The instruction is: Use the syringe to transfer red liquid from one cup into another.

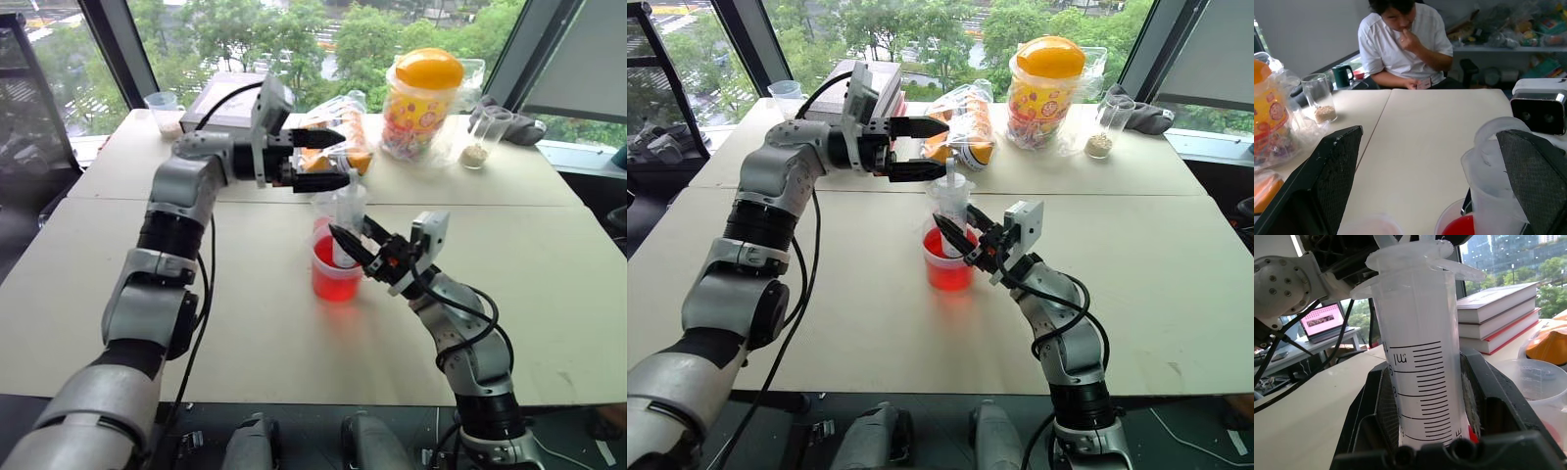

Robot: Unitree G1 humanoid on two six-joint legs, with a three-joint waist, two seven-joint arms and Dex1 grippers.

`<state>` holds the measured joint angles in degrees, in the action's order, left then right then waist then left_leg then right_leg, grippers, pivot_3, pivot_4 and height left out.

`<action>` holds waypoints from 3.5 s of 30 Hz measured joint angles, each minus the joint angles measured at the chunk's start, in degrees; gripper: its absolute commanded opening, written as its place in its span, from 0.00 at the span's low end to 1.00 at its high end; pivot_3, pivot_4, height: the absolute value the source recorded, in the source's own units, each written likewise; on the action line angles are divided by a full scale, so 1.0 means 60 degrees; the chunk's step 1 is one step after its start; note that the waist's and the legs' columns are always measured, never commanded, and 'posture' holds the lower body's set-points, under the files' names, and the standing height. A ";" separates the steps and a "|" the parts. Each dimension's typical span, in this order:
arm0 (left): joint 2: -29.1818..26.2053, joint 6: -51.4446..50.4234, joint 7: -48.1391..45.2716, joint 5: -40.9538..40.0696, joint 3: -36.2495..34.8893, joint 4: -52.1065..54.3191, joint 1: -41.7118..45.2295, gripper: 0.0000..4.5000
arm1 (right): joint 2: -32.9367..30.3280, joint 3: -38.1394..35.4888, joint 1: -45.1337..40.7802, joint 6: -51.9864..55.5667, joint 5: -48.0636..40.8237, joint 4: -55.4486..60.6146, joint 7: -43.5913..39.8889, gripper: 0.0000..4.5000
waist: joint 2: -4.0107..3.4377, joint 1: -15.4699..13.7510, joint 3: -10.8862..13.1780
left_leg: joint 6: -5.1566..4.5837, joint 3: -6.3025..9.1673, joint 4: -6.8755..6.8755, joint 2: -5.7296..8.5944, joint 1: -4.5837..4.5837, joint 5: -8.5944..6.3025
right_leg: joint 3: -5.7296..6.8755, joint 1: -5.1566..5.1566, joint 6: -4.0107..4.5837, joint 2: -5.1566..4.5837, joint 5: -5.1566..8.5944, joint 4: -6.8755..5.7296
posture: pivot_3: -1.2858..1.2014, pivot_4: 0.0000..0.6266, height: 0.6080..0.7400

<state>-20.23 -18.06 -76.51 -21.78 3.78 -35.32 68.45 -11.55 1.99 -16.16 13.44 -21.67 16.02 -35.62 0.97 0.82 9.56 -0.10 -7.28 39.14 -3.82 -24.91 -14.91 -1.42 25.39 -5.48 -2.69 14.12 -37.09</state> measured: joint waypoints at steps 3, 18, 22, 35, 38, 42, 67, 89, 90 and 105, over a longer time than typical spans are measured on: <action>0.0120 0.0134 -0.0196 0.0061 0.0003 -0.0363 0.0085 0.80 | -0.0158 0.0035 -0.0006 -0.0011 0.0018 0.0000 -0.0077 0.31 | 0.0001 0.0012 0.0001 | 0.0000 0.0000 0.0000 0.0000 0.0000 0.0000 | 0.0000 0.0001 0.0000 0.0000 0.0000 -0.0001 | 0.52 0.24 1.00; 0.0195 0.0140 -0.1140 0.0137 -0.0012 -0.0470 0.0261 0.01 | -0.0352 -0.0070 -0.0303 -0.0046 0.0004 -0.0198 -0.0114 0.31 | 0.0001 0.0010 0.0001 | 0.0000 0.0003 0.0000 0.0000 0.0000 0.0000 | 0.0000 0.0000 0.0000 0.0000 0.0000 -0.0002 | 0.52 0.24 1.00; 0.0118 0.0141 -0.1129 0.0140 -0.0013 -0.0486 0.0413 0.01 | -0.0281 -0.0067 -0.0454 -0.0211 -0.0118 -0.0385 -0.0147 0.31 | 0.0001 0.0007 0.0001 | 0.0000 0.0003 0.0001 0.0000 0.0000 0.0000 | 0.0000 0.0000 0.0000 0.0000 0.0000 -0.0002 | 0.52 0.24 1.00; -0.0014 0.0261 -0.0970 0.0280 -0.0016 -0.1101 0.0818 0.01 | 0.0039 0.0003 -0.0840 -0.0632 -0.0342 -0.1441 -0.0414 0.31 | 0.0001 0.0013 0.0001 | 0.0000 0.0002 0.0001 0.0000 0.0000 0.0000 | 0.0000 0.0000 -0.0001 0.0000 0.0000 -0.0003 | 0.52 0.24 1.00; -0.0015 0.0378 -0.0959 0.0314 -0.0016 -0.1214 0.0935 0.01 | 0.0061 0.0003 -0.0846 -0.0677 -0.0355 -0.1505 -0.0414 0.31 | 0.0001 0.0012 0.0001 | -0.0001 0.0002 0.0001 0.0000 0.0000 0.0000 | 0.0000 0.0000 -0.0001 0.0000 -0.0001 -0.0003 | 0.52 0.24 1.00; -0.0022 0.0479 -0.0924 0.0314 -0.0018 -0.1253 0.1009 0.01 | 0.0054 0.0003 -0.0827 -0.0694 -0.0362 -0.1508 -0.0415 0.31 | 0.0001 0.0020 0.0001 | -0.0001 0.0002 0.0001 -0.0001 0.0000 0.0000 | 0.0001 0.0000 -0.0001 0.0001 -0.0001 -0.0004 | 0.52 0.24 1.00; -0.1104 -0.0309 -0.0733 0.0182 -0.0425 0.0265 0.0126 0.74 | -0.0321 0.0339 -0.1030 0.0487 -0.0662 -0.0821 -0.0642 0.31 | 0.0001 0.0033 0.0001 | 0.0001 0.0001 0.0004 -0.0004 0.0003 0.0001 | 0.0000 0.0002 -0.0002 -0.0001 0.0000 -0.0021 | 0.52 0.24 1.00; -0.2864 -0.1337 0.0468 -0.0101 -0.1127 0.2206 -0.1786 0.74 | -0.0711 -0.1117 -0.6104 0.0800 -0.1348 -0.3972 -0.0263 0.31 | 0.0001 0.0043 0.0001 | 0.0007 -0.0006 -0.0004 -0.0009 0.0016 0.0006 | 0.0001 0.0003 0.0000 0.0003 -0.0001 -0.0032 | 0.52 0.24 1.00; -0.2866 -0.1338 0.0538 -0.0140 -0.1154 0.2279 -0.1837 0.74 | -0.0540 -0.1111 -0.6441 0.0320 -0.1100 -0.4958 -0.0420 0.31 | 0.0000 0.0045 0.0001 | 0.0007 -0.0008 -0.0005 -0.0009 0.0016 0.0006 | 0.0000 0.0003 0.0000 0.0002 -0.0001 -0.0030 | 0.52 0.24 1.00; -0.1961 -0.1371 0.1121 -0.0438 -0.1147 0.2147 -0.0649 0.74 | 0.0413 -0.0976 -0.6939 -0.3903 0.0603 -1.0690 -0.1523 0.31 | -0.0003 0.0059 0.0003 | 0.0010 -0.0017 -0.0001 -0.0007 0.0006 0.0007 | 0.0000 0.0003 -0.0005 -0.0004 -0.0002 -0.0023 | 0.52 0.24 1.00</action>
<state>-32.00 -26.28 -69.78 -24.41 -3.11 -22.44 64.56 -9.07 -3.87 -57.80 -9.98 -18.05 -48.12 -44.75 0.95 1.17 9.58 -0.05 -7.38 39.14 -3.86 -24.87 -14.87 -1.42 25.41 -5.51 -2.71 14.11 -37.22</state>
